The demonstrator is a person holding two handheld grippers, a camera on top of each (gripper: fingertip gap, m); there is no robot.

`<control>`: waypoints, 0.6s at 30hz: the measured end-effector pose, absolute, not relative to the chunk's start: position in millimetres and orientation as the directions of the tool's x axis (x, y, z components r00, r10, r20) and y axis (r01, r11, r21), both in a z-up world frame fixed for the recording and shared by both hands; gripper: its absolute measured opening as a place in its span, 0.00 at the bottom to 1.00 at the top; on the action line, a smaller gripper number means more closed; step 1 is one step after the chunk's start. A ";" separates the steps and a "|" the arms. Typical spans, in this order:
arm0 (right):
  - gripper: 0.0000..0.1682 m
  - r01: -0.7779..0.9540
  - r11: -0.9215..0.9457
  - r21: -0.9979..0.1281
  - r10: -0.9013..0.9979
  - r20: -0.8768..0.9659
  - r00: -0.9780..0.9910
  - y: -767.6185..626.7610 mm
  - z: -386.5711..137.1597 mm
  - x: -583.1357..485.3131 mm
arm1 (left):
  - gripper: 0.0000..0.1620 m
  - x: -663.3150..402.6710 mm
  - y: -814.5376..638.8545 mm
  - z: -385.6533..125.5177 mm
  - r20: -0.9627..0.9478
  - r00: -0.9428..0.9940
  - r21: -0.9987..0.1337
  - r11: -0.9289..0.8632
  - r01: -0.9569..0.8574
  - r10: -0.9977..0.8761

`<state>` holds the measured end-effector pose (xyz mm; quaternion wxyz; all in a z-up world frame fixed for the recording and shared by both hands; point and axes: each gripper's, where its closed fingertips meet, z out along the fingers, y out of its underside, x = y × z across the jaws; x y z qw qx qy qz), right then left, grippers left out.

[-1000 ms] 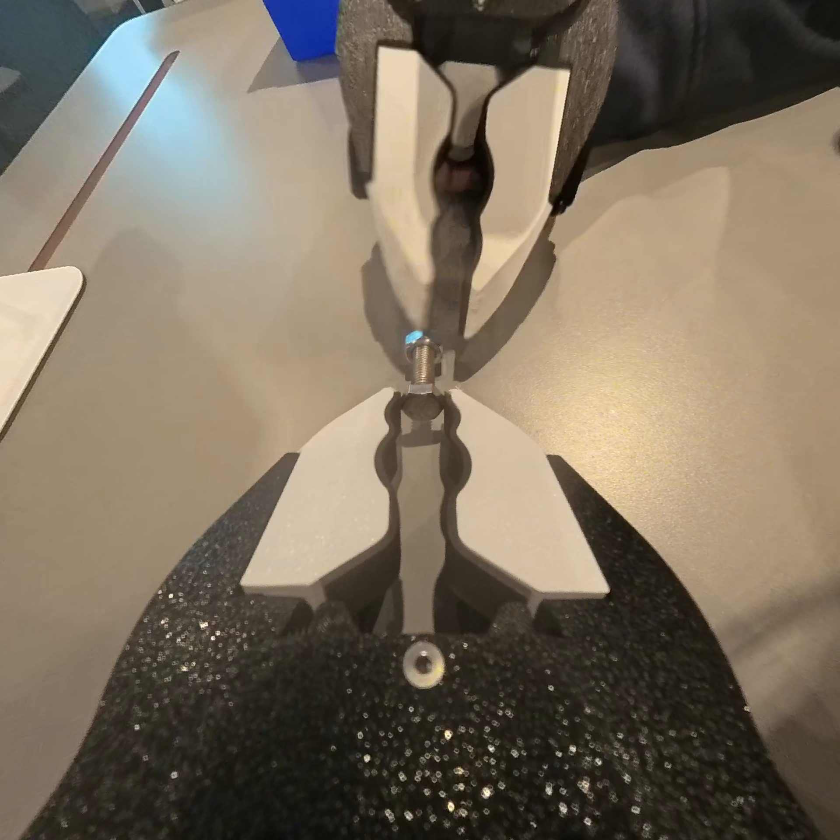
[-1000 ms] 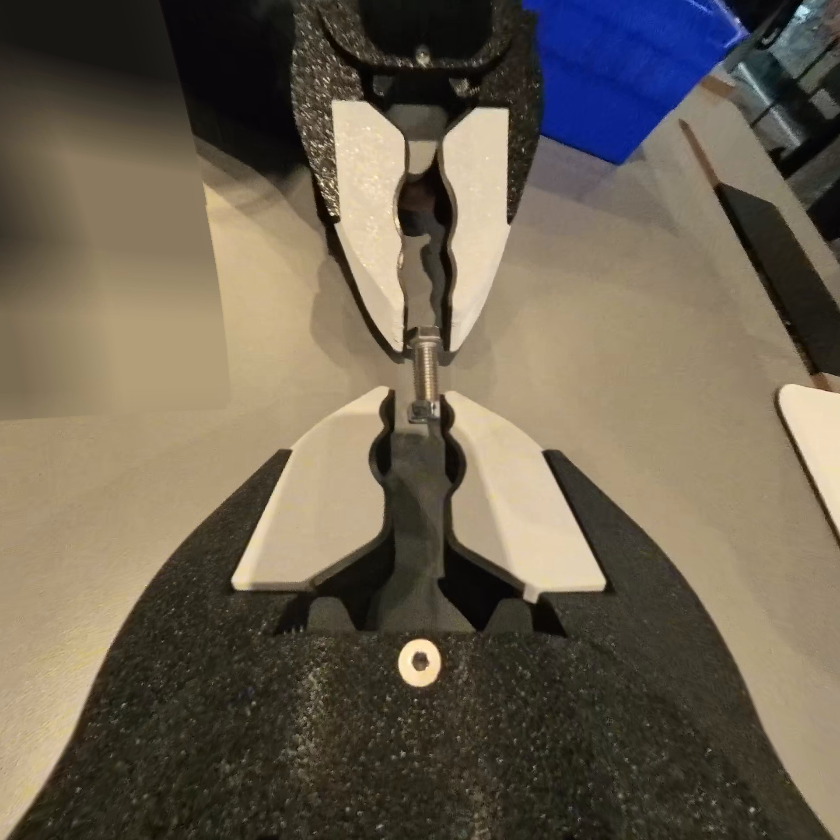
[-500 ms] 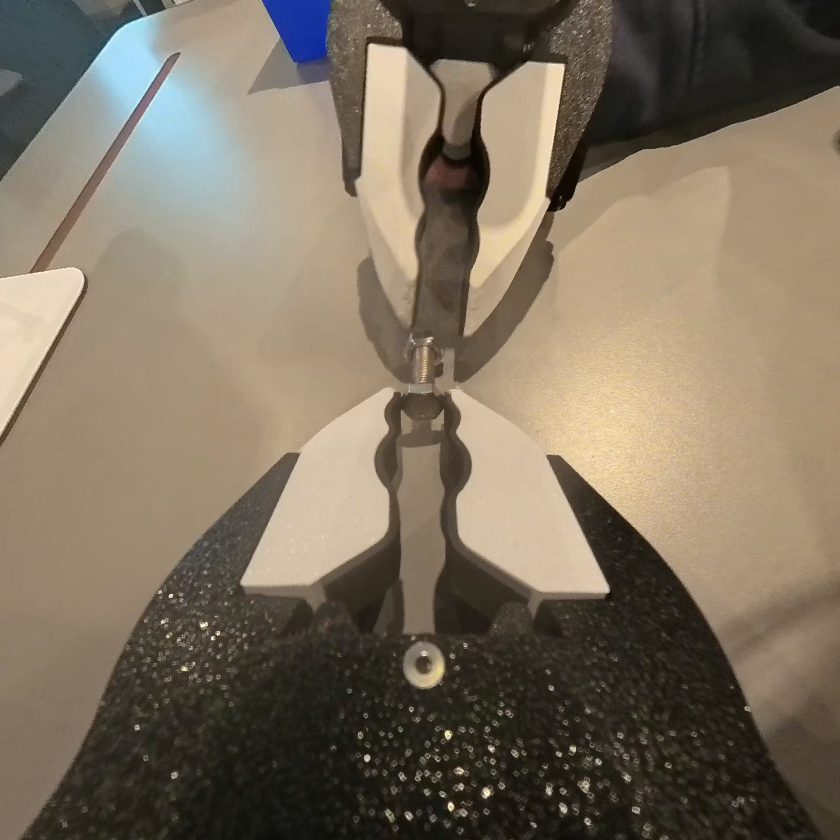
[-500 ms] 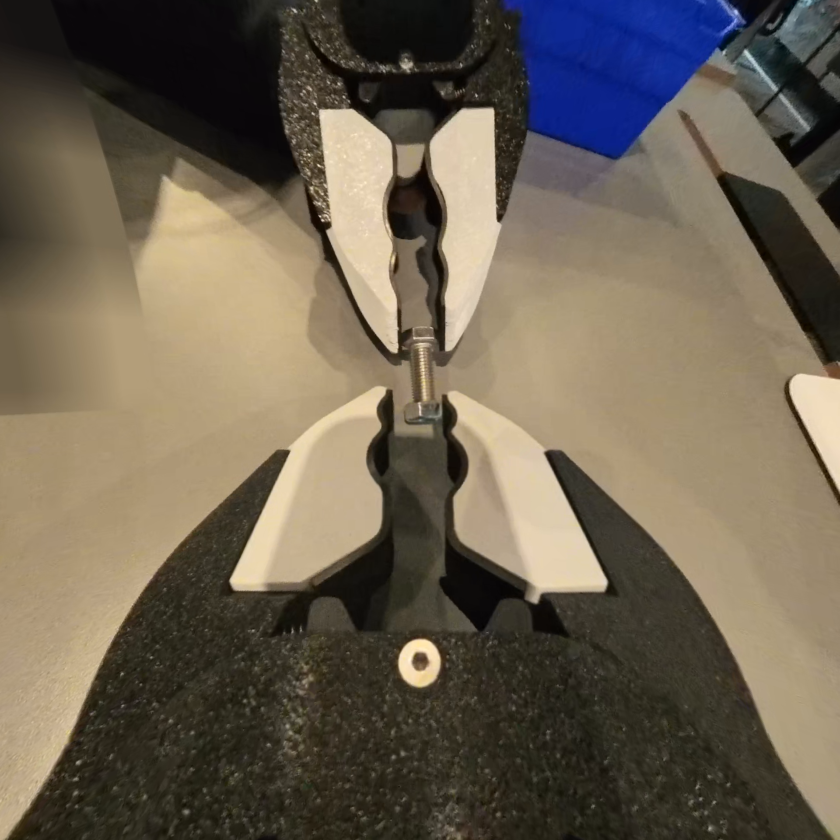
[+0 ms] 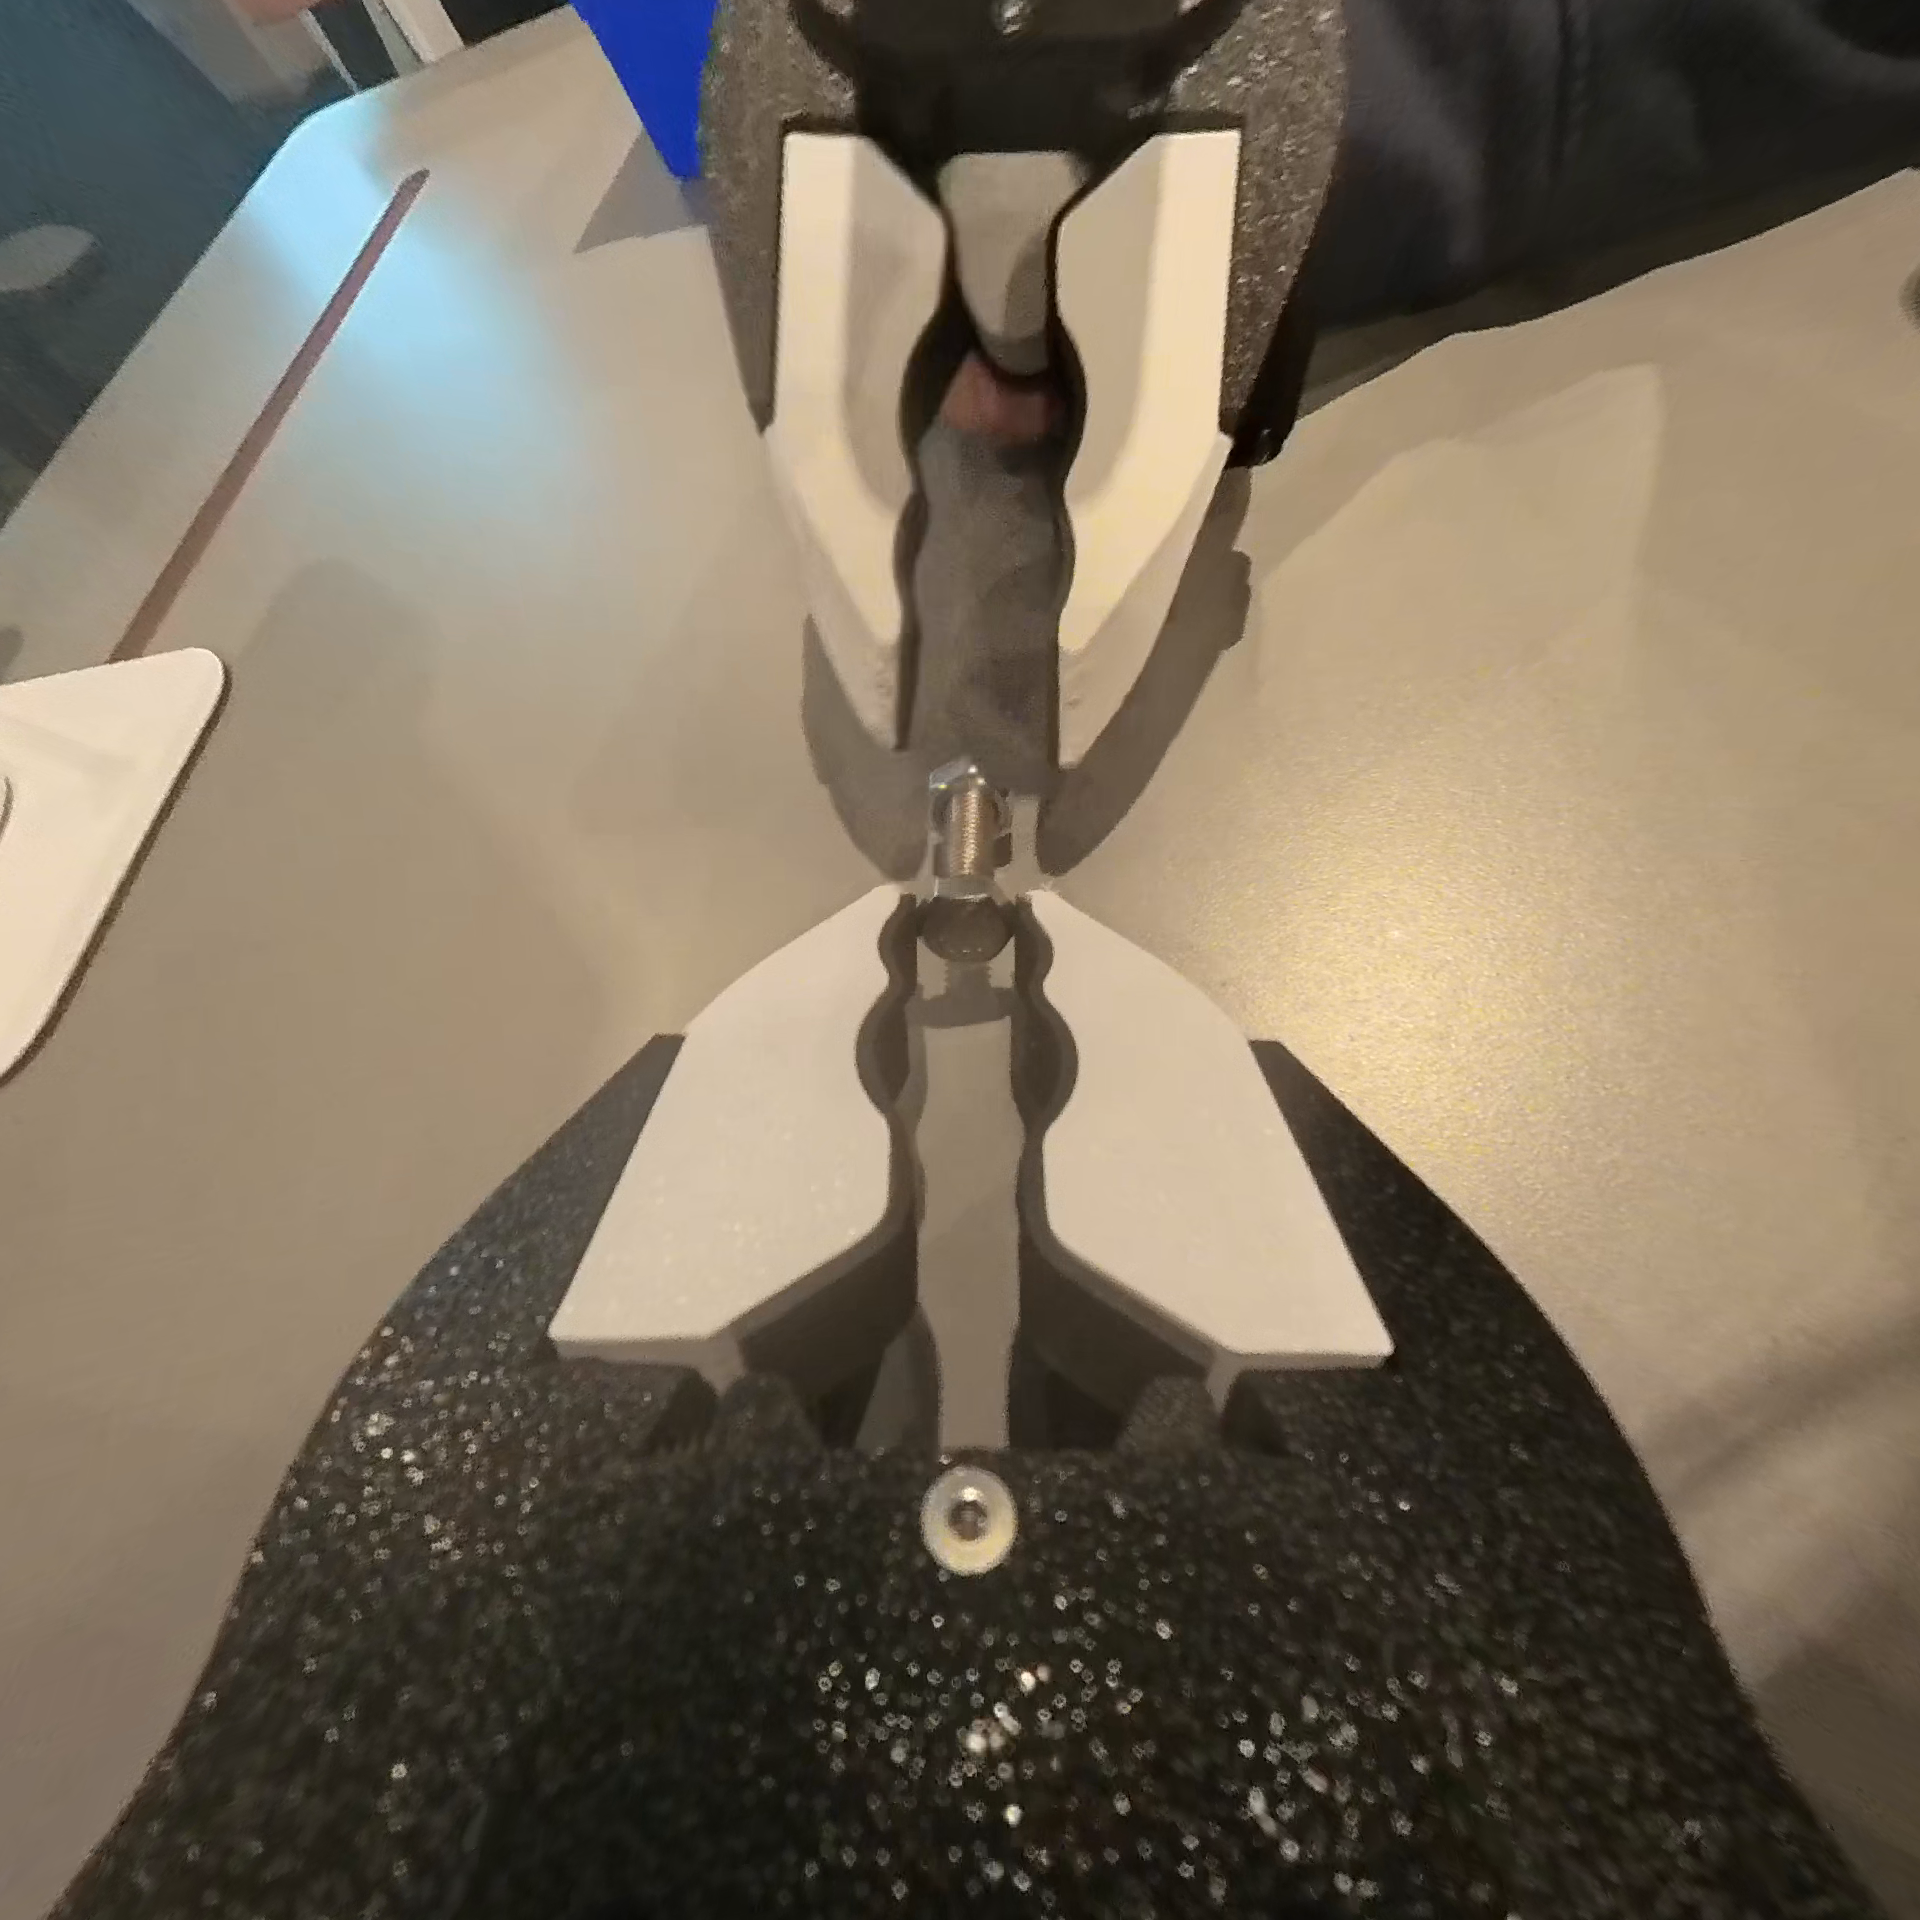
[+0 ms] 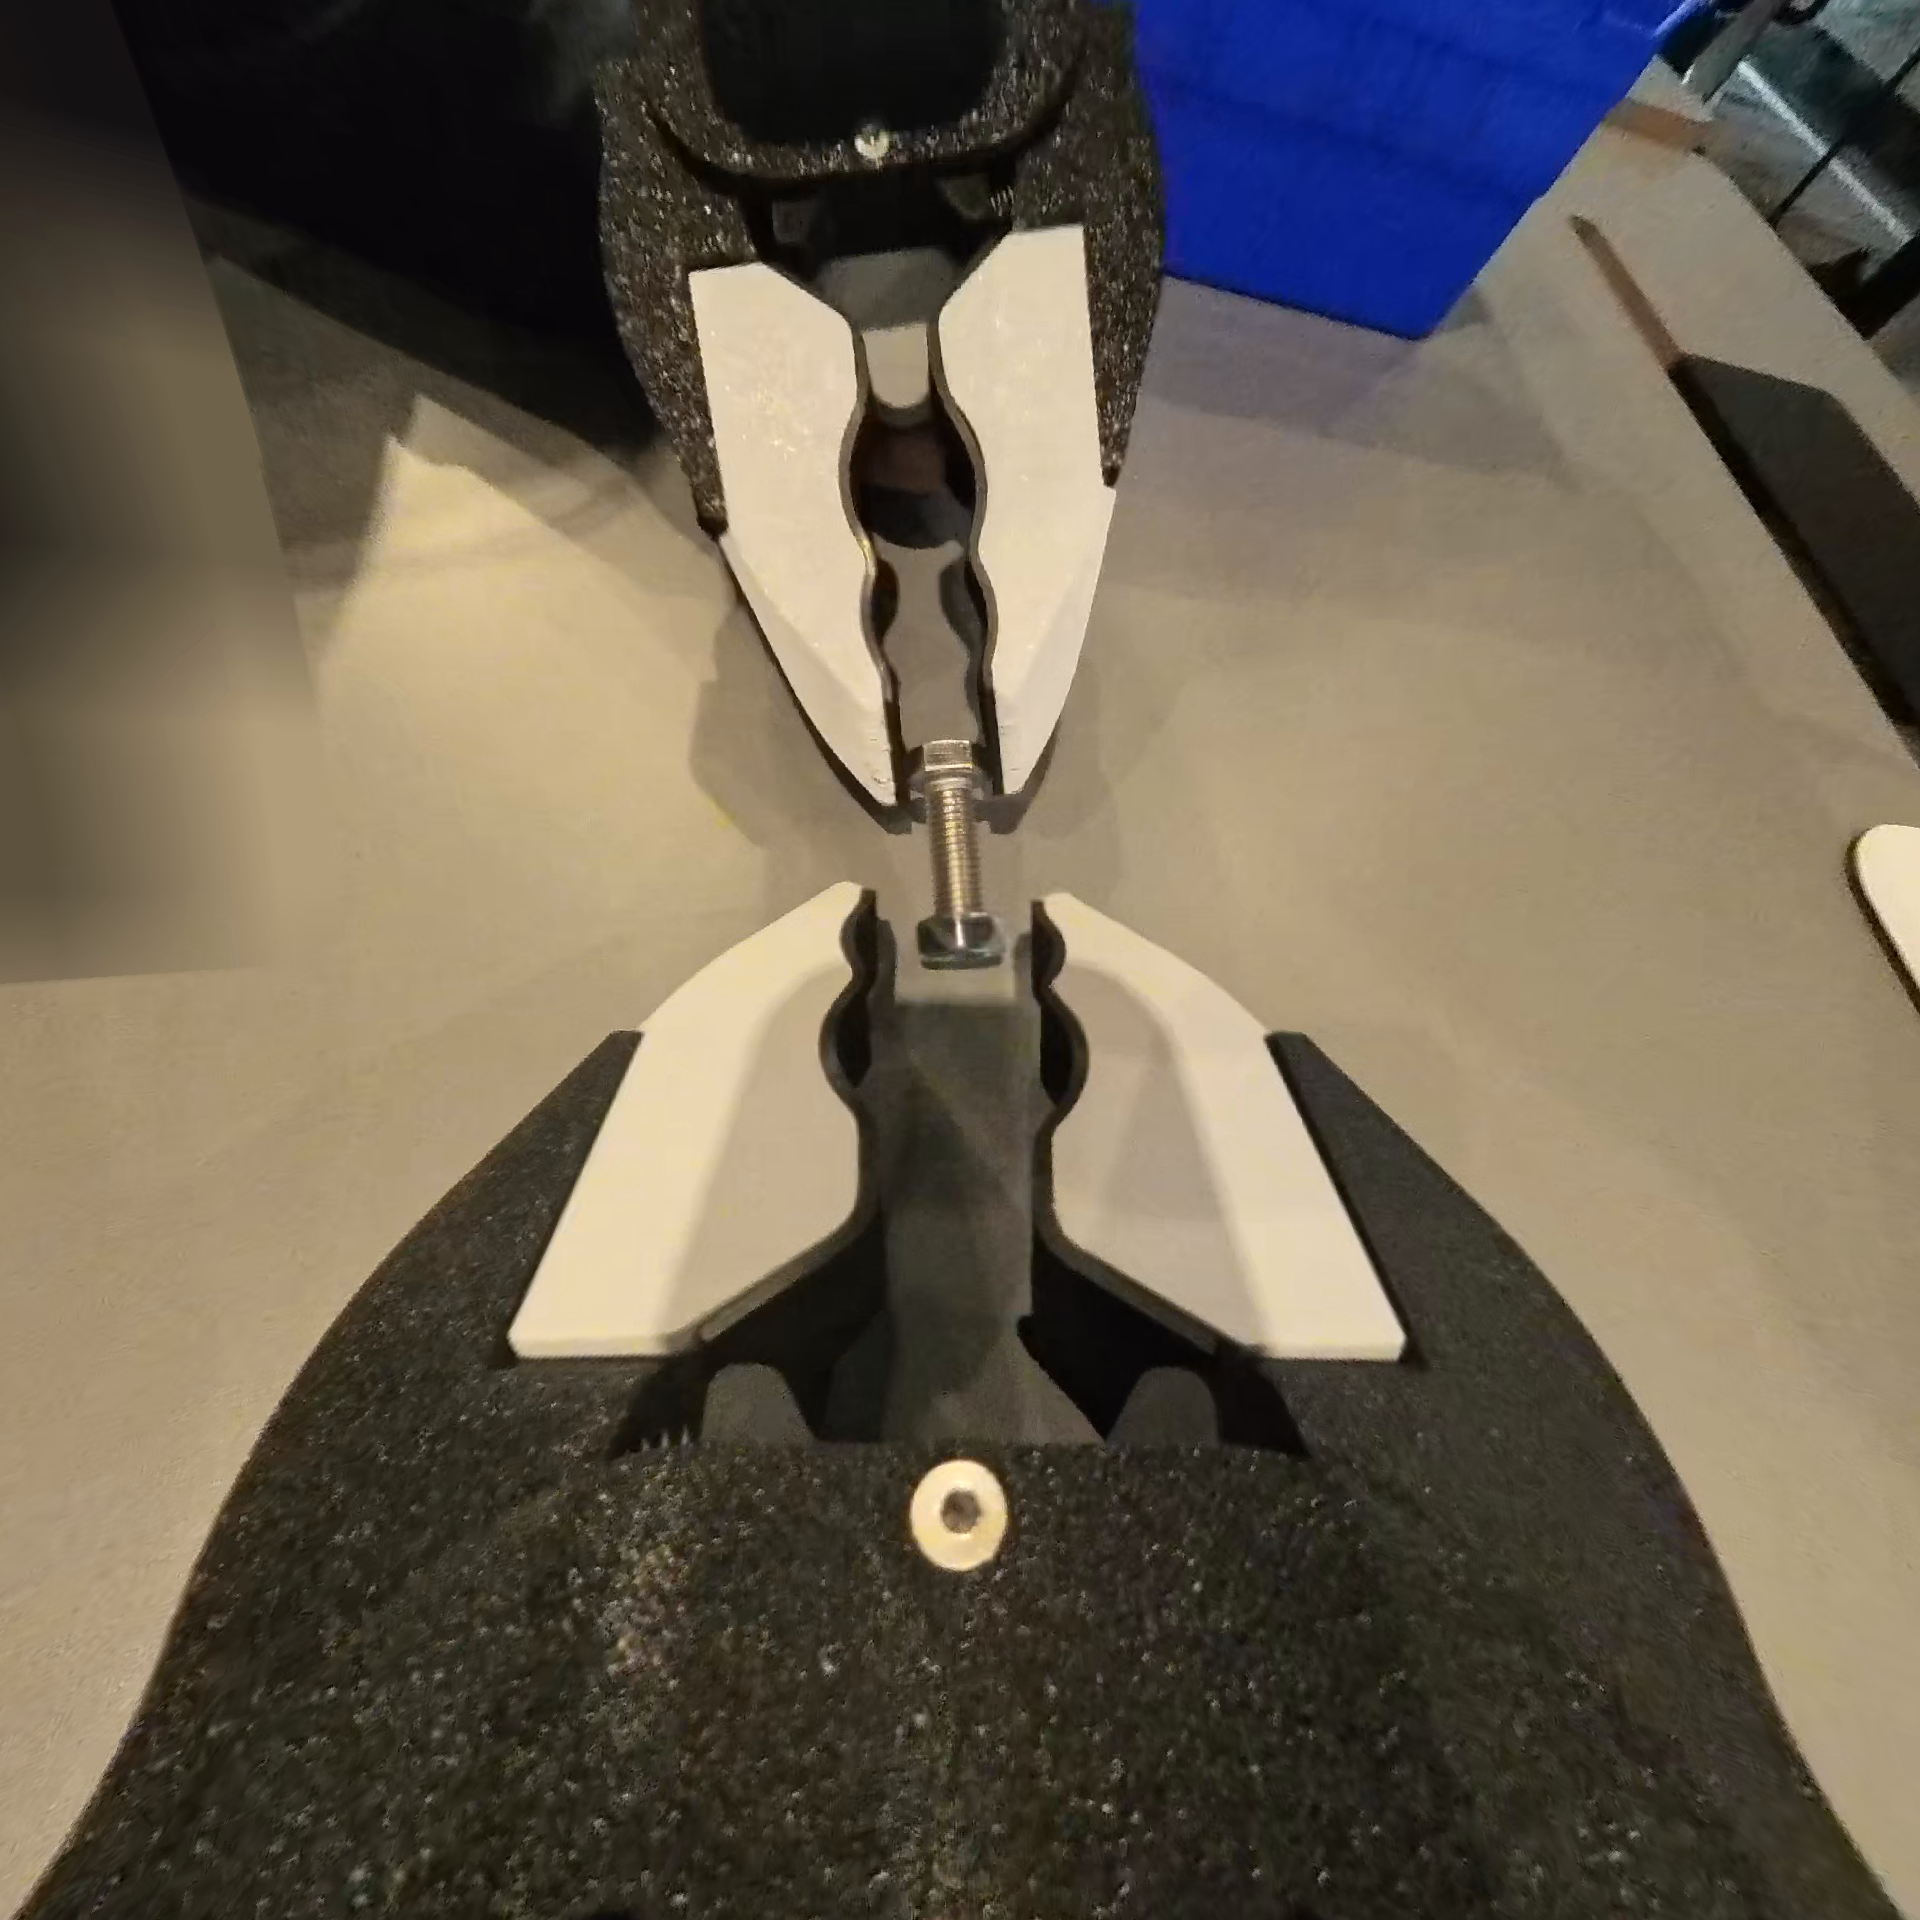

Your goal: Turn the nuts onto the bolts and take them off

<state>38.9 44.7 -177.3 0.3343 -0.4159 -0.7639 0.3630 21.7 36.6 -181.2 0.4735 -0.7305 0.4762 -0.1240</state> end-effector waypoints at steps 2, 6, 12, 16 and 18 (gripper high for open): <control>0.18 0.405 0.393 -0.825 0.875 0.201 -0.440 44.0 -179.6 39.0 | 0.11 21.8 36.4 -181.1 -0.276 0.512 -0.810 -0.091 -0.580 -0.813; 0.02 0.413 0.398 -0.820 0.827 0.125 -0.548 28.8 -183.7 49.8 | 0.11 21.9 36.3 -181.2 -0.275 0.511 -0.810 -0.091 -0.580 -0.814; 0.27 0.413 0.308 -0.857 0.887 0.101 -0.451 43.3 -174.5 41.8 | 0.11 22.2 36.2 -181.3 -0.279 0.508 -0.809 -0.085 -0.581 -0.815; 0.28 0.441 0.339 -0.831 0.875 0.107 -0.472 40.6 -181.4 42.2 | 0.11 22.2 36.3 -181.4 -0.280 0.508 -0.809 -0.084 -0.581 -0.815; 0.28 0.450 0.361 -0.817 0.868 0.117 -0.483 39.0 -184.7 42.7 | 0.11 22.1 36.2 -181.5 -0.281 0.507 -0.809 -0.083 -0.582 -0.815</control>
